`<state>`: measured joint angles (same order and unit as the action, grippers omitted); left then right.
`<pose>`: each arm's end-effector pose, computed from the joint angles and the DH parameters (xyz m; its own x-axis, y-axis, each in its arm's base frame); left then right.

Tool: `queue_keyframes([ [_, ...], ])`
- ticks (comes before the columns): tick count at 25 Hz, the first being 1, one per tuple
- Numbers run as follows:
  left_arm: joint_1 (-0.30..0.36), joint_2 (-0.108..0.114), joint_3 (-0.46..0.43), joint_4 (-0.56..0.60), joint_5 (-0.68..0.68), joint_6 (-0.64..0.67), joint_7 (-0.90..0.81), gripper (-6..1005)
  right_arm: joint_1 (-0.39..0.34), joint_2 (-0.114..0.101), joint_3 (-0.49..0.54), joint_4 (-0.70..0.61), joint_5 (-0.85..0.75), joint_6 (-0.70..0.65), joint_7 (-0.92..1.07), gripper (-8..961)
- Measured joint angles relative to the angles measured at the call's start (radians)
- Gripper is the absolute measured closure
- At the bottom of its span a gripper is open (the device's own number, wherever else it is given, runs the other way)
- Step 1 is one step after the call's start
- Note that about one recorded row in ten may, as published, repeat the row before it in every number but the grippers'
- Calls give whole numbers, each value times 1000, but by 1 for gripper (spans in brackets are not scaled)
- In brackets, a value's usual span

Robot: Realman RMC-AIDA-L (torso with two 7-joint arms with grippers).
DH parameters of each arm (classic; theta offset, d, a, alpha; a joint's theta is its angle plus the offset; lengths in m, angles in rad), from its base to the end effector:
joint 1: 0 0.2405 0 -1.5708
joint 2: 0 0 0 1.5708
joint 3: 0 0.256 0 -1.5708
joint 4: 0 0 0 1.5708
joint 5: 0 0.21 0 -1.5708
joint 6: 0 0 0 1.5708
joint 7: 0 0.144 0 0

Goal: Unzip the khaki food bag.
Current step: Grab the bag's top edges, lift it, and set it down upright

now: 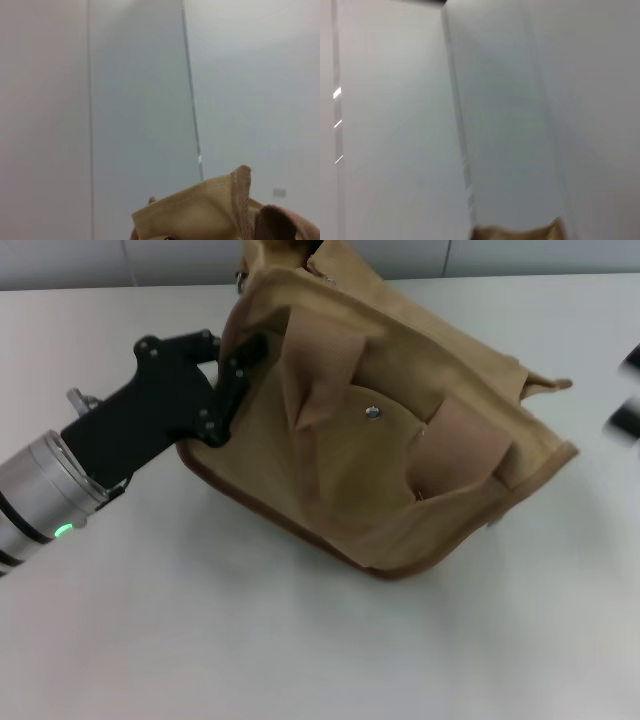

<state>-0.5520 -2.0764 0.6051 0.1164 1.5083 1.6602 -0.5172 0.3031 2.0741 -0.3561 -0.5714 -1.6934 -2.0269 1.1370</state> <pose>-0.2418 0.3084 -0.0262 0.5950 -0.2140 0.7747 0.3336 -0.8112 -0.4802 0.2894 0.2406 0.0684 0.4633 0.0073 -0.8862 -0.4548 -0.8563 -0.2448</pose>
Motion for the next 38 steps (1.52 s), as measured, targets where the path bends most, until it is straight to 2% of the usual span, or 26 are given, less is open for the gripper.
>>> queue_keyframes([
  [2,-7,0,6,28,1,53,-2,935,8,-2,31,-31,70,27,100,162],
  [6,-24,1,11,69,4,122,-14,935,40,3,39,-96,85,95,198,162],
  [7,-27,2,13,75,5,130,-18,935,63,5,36,-126,85,142,235,162],
  [11,-39,1,39,100,5,164,-35,935,117,6,-4,-155,81,174,290,163],
  [12,-43,-2,48,102,4,166,-35,935,143,7,-73,-165,80,181,312,163],
  [13,-43,-2,48,102,4,166,-35,935,143,7,-73,-165,80,181,312,163],
  [16,-48,-3,48,96,5,162,-31,935,166,11,-180,-169,81,216,317,163],
  [20,-45,-4,48,95,3,162,-28,935,183,13,-369,-170,85,294,317,163],
  [30,-41,-4,57,95,5,167,-24,935,210,15,-528,-178,110,395,302,164],
  [35,-43,-4,67,95,5,169,-24,935,205,15,-672,-219,145,486,286,169],
  [38,-46,-4,74,95,2,169,-24,935,203,16,-726,-233,155,528,282,270],
])
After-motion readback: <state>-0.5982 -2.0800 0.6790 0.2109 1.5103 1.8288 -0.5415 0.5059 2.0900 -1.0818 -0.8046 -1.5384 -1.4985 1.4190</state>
